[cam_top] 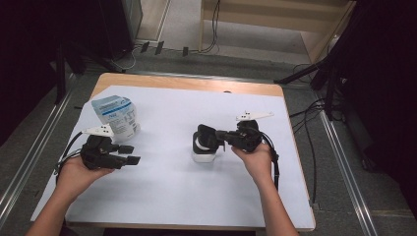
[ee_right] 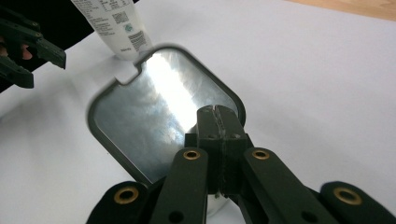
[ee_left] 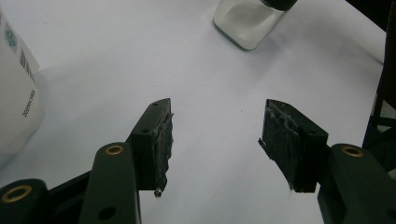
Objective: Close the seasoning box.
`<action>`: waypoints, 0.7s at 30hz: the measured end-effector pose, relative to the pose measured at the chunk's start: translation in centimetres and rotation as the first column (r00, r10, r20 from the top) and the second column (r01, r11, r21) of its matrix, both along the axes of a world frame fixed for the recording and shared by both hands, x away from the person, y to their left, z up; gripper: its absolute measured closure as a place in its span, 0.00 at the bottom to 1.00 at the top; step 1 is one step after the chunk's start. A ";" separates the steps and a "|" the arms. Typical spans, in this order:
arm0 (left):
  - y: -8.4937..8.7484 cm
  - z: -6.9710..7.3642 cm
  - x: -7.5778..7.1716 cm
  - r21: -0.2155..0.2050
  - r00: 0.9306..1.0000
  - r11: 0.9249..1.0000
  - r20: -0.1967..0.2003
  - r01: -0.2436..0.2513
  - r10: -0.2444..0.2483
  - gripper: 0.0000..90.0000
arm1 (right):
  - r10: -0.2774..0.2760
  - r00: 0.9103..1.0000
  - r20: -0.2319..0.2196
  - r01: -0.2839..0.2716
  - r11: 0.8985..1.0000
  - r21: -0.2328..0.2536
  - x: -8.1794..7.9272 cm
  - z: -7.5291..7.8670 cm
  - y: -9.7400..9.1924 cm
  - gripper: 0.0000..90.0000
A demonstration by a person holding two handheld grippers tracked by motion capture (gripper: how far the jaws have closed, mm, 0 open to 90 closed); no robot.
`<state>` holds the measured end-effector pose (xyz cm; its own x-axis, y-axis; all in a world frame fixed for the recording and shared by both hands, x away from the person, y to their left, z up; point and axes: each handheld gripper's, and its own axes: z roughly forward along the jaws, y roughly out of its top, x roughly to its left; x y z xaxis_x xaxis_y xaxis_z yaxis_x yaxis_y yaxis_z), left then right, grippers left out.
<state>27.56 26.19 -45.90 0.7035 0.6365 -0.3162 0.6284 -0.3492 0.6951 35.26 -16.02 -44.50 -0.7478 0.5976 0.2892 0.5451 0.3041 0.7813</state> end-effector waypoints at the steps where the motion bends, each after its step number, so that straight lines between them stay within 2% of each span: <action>1: 0.0 0.0 0.0 -0.002 1.000 1.000 0.001 -0.001 0.001 0.49 | 0.004 1.000 -0.001 -0.004 1.000 -0.002 0.1 -0.1 0.1 1.00; 9: 0.1 -0.1 0.0 -0.002 1.000 1.000 0.002 0.002 -0.002 0.49 | 0.028 1.000 -0.002 -0.028 1.000 -0.012 0.2 -0.6 1.5 1.00; 21: 0.0 -0.2 0.1 0.004 1.000 1.000 0.002 0.011 -0.011 0.49 | 0.038 0.999 0.007 -0.038 0.999 -0.001 0.0 -0.4 1.5 0.99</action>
